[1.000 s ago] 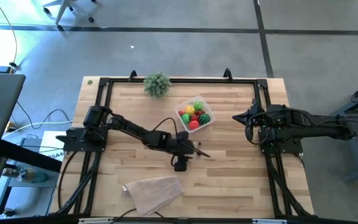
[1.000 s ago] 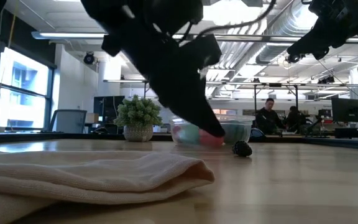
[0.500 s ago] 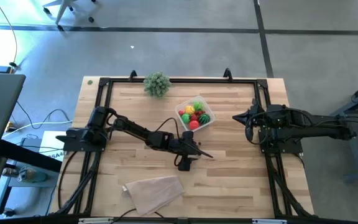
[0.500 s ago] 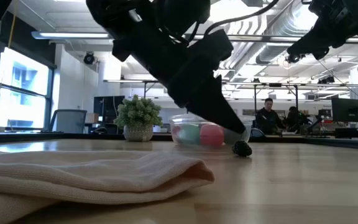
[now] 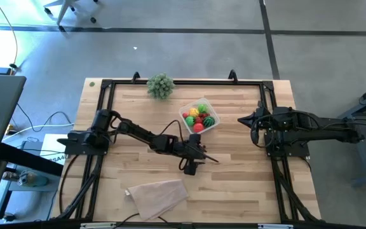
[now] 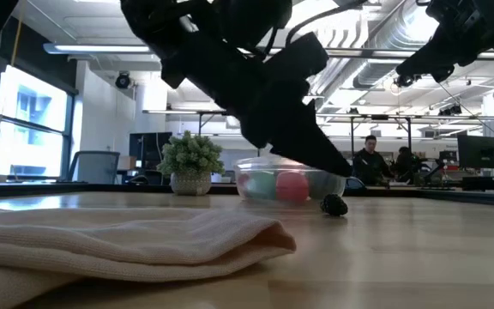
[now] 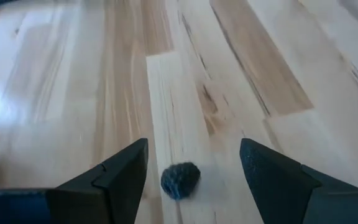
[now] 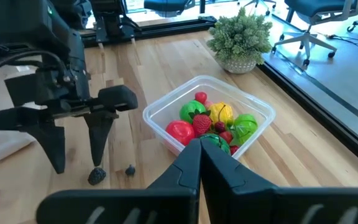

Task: Pick and placing Produce into tupperware
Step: Put the blackberry into the transparent bin

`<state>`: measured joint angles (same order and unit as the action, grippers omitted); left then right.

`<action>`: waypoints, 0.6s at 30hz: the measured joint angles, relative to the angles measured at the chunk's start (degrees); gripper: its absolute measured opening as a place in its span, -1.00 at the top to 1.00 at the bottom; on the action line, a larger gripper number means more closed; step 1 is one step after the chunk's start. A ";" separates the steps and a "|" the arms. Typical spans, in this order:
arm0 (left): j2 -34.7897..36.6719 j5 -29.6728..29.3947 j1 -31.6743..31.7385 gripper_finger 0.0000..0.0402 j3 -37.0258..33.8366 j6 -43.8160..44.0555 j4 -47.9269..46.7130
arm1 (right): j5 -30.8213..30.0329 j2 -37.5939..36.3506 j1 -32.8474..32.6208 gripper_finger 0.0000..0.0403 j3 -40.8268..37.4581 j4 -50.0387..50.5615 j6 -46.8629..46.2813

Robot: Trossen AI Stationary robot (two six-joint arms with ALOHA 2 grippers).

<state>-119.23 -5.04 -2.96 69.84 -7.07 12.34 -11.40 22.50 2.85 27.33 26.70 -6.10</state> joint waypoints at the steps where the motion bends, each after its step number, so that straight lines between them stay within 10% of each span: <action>1: 0.05 0.01 0.00 -0.22 -0.01 -0.21 -0.17 | 0.00 -0.02 0.01 1.00 0.00 0.02 0.12; 18: -2.97 2.10 1.55 -0.21 -0.06 -0.17 1.15 | 0.00 -0.02 0.00 1.00 0.00 0.02 0.12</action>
<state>-122.19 -2.94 -1.41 69.78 -7.25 13.49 -11.40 22.48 2.85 27.33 26.72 -5.98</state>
